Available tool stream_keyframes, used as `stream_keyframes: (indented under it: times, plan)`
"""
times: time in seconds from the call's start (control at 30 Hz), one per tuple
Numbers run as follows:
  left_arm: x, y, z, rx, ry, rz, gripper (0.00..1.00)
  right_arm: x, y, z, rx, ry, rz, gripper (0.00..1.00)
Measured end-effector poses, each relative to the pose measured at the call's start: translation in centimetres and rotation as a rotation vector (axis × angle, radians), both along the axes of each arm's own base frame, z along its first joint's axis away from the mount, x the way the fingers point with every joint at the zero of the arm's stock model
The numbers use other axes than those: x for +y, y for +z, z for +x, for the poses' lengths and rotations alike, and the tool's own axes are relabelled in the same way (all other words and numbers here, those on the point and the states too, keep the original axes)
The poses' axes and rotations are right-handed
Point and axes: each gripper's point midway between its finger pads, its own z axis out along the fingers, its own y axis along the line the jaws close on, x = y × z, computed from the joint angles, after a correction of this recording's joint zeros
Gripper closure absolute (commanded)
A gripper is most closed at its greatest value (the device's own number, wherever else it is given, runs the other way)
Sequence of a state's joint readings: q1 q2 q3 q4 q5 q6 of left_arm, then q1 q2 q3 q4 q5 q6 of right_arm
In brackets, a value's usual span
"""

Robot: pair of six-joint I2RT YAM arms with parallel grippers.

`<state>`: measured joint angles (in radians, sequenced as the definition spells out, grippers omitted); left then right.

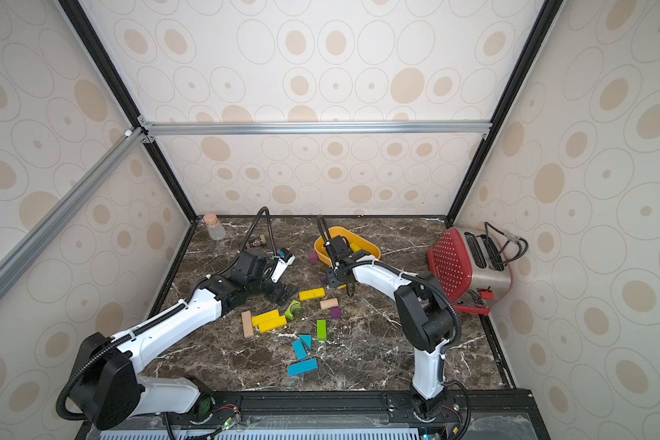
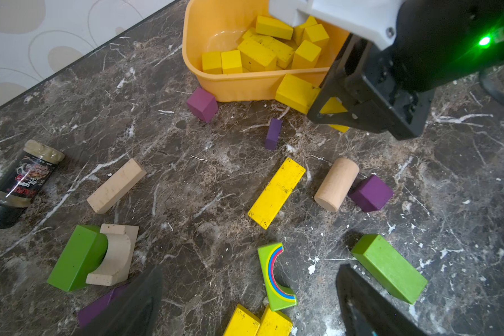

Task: Pick out the yellow building blocks
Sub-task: Pick up the building block from the center of the board.

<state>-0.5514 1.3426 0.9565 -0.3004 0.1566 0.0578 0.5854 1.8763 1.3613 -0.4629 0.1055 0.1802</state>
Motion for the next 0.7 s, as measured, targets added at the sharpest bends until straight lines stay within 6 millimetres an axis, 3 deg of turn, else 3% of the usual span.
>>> stream_keyframes:
  times: [0.7]
  plan:
    - [-1.4,-0.4,0.1,0.052,-0.040,-0.028,0.11,0.6,3.2,-0.2,-0.062,0.071,0.039,0.88]
